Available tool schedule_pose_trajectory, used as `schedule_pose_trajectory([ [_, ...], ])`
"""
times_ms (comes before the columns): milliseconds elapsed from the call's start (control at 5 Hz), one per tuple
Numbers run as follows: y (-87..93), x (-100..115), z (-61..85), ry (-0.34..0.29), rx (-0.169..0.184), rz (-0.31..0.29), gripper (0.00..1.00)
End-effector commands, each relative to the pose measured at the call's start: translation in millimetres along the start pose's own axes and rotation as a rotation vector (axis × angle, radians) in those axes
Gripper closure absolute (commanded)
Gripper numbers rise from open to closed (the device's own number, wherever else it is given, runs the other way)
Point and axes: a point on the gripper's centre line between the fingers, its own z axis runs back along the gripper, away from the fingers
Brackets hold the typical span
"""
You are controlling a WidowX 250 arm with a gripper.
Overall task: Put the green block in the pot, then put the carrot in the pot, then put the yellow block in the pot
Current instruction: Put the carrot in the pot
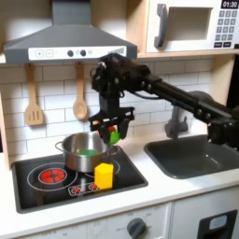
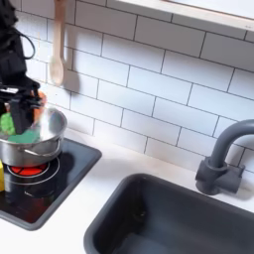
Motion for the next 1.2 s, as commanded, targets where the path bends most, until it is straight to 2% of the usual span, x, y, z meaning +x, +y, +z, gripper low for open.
schedule_pose_trajectory([
  [0, 21.6, 5.8, -15.5, 0.037, -0.039, 0.040, 1.00],
  [200, 29.1, 19.8, -18.8, 0.039, -0.058, 0.050, 1.00],
  [400, 29.6, 31.9, -17.7, 0.034, -0.052, 0.038, 1.00],
  [800, 35.8, 32.2, -25.8, 0.055, -0.061, 0.046, 1.00],
  [1000, 34.4, 33.3, -23.7, 0.049, -0.058, 0.041, 1.00],
])
